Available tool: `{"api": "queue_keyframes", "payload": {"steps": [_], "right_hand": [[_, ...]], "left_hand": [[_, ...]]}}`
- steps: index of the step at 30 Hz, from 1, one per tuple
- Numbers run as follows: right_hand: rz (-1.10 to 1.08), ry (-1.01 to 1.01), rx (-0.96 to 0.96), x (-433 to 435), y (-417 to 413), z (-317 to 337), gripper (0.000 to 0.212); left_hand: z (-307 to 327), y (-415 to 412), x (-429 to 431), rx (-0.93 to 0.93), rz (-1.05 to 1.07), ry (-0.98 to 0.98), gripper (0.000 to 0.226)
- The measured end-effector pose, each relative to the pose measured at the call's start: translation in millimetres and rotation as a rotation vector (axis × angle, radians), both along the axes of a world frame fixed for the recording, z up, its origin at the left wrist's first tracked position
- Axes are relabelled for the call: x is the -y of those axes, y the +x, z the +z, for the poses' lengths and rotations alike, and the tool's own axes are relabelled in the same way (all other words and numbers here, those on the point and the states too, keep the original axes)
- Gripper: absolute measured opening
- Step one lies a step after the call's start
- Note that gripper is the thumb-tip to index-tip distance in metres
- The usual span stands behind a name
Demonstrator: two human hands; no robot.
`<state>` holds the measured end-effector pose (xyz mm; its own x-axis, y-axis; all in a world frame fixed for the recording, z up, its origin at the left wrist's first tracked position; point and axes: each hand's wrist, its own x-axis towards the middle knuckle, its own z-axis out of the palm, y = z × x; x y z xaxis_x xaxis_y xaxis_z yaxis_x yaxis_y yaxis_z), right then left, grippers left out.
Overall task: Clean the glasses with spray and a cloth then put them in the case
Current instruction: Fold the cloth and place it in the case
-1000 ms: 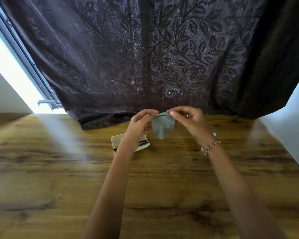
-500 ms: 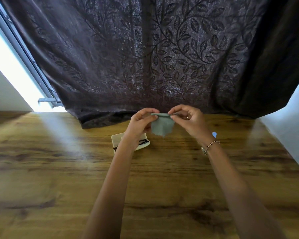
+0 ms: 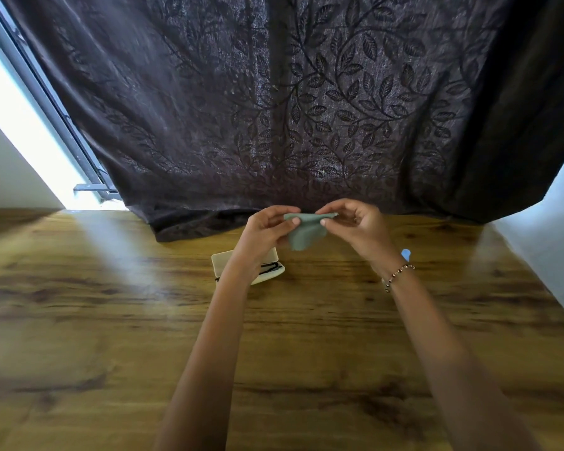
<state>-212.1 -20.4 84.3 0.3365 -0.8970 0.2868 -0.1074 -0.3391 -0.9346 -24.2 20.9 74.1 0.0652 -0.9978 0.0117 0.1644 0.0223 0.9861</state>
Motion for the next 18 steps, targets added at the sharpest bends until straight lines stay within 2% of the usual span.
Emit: {"api": "queue_keyframes", "payload": {"steps": [7,11,14,18], "right_hand": [[0.043,0.057,0.085,-5.6,3.2,-2.3,0.024],[0.051,0.178,0.142,-4.7,3.7,-4.4,0.014],[0.032,0.101,0.085,-2.5,3.9,-4.7,0.012],[0.017,0.099,0.076,-0.4,5.5,-6.3,0.022]], "left_hand": [[0.5,0.0,-2.2,0.007,-0.003,0.031,0.014],[0.8,0.8,-3.4,-0.024,0.026,0.06,0.012],[-0.2,3.2,-2.7,0.037,0.029,0.018,0.006],[-0.3,6.1,-1.1,0.099,0.023,-0.003,0.018]]}}
